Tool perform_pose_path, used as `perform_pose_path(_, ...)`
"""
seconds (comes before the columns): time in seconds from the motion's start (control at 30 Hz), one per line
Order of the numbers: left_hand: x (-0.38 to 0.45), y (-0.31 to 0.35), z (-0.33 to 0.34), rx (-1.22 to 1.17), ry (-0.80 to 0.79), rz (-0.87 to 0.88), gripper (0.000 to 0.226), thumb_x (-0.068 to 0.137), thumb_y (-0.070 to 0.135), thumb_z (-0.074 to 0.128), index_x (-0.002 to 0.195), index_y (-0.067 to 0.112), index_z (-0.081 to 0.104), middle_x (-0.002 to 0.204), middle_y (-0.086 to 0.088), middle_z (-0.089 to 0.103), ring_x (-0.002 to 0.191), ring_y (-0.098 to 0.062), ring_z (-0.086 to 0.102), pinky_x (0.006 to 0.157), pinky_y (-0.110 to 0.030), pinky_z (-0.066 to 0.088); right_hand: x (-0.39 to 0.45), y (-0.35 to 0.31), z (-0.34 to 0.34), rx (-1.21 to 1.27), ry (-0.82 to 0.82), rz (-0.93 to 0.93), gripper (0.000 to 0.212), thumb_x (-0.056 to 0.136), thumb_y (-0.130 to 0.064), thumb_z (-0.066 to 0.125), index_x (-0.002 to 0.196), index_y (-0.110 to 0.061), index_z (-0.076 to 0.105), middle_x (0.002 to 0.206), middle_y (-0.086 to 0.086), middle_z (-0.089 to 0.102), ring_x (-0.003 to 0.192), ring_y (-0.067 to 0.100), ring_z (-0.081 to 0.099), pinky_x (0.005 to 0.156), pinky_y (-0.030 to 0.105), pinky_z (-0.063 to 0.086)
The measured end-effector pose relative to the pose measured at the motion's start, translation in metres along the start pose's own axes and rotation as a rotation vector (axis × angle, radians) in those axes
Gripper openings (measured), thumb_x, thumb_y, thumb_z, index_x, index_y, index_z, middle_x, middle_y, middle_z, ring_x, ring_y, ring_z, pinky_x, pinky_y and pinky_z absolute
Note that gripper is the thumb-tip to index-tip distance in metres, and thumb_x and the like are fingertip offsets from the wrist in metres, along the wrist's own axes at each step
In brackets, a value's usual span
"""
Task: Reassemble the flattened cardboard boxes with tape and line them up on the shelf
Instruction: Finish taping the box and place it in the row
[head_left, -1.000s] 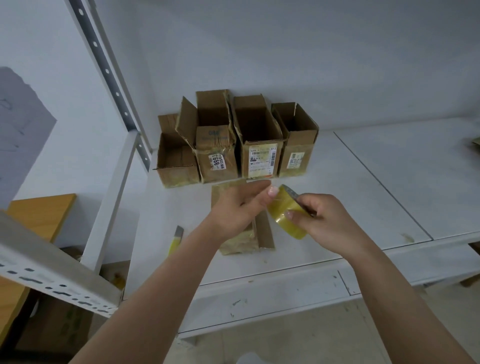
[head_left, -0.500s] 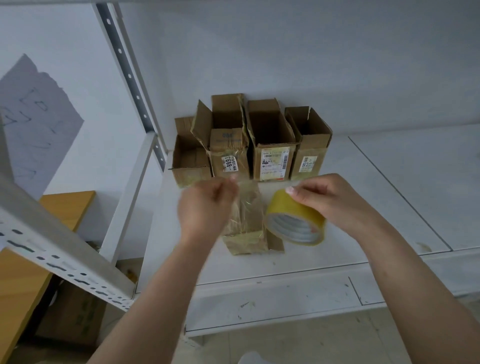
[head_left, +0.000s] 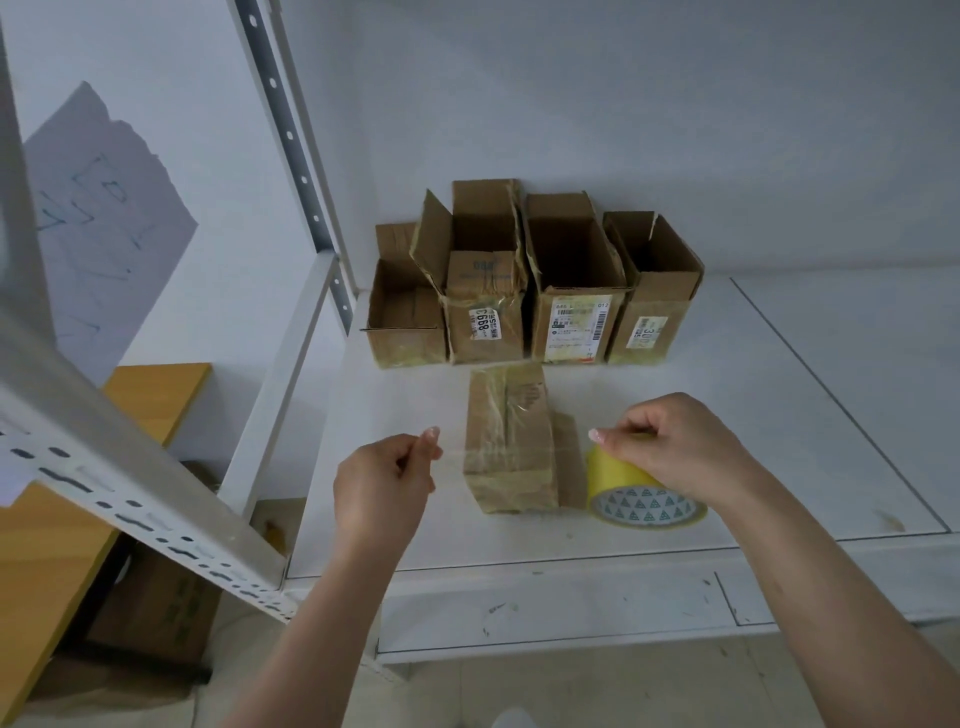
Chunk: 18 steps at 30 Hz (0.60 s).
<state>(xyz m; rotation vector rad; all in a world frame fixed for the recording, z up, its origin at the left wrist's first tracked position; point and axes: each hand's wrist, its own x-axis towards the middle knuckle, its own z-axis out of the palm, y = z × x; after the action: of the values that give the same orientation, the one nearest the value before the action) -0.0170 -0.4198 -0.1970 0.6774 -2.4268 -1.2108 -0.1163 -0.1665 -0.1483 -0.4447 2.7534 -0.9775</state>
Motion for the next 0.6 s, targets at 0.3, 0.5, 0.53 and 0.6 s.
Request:
perform_pose_path(0.3, -0.008, -0.022, 0.042, -0.066, -0.087, -0.095, 0.031, 0.098, 0.042, 0.051, 0.077, 0.03, 0.071, 0.051, 0.012, 0.062, 0.059, 0.014, 0.057, 0.055, -0.008, 0.039, 0.01, 0.021, 0.024, -0.266, -0.022, 0.095, 0.047, 0.081, -0.058, 0.066, 0.053, -0.023, 0.056, 0.047, -0.014, 0.053, 0.051, 0.006, 0.051, 0.052, 0.024, 0.032)
perform_pose_path(0.5, -0.02, -0.017, 0.067, -0.137, -0.052, -0.048, 0.052, 0.099, 0.041, 0.048, 0.056, 0.012, 0.054, 0.049, -0.003, 0.056, 0.049, -0.018, 0.052, 0.054, -0.04, 0.045, 0.011, 0.021, 0.039, -0.432, -0.046, 0.125, 0.036, 0.083, -0.062, 0.059, 0.071, -0.028, 0.063, 0.075, -0.014, 0.062, 0.07, 0.005, 0.057, 0.056, 0.023, 0.037)
perform_pose_path(0.53, -0.022, -0.016, 0.069, -0.15, -0.055, -0.057, 0.053, 0.099, 0.042, 0.046, 0.055, 0.013, 0.052, 0.047, -0.002, 0.054, 0.048, -0.019, 0.051, 0.053, -0.04, 0.045, 0.012, 0.019, 0.042, -0.455, -0.05, 0.119, 0.034, 0.083, -0.059, 0.059, 0.075, -0.027, 0.065, 0.078, -0.014, 0.063, 0.073, 0.007, 0.058, 0.057, 0.023, 0.039)
perform_pose_path(0.6, -0.025, -0.014, 0.07, -0.193, -0.078, -0.091, 0.052, 0.1, 0.042, 0.044, 0.054, 0.019, 0.049, 0.044, 0.003, 0.052, 0.047, -0.016, 0.052, 0.056, -0.04, 0.049, 0.014, 0.015, 0.048, -0.493, -0.052, 0.11, 0.029, 0.084, -0.051, 0.058, 0.08, -0.024, 0.067, 0.08, -0.011, 0.065, 0.076, 0.011, 0.061, 0.06, 0.023, 0.041)
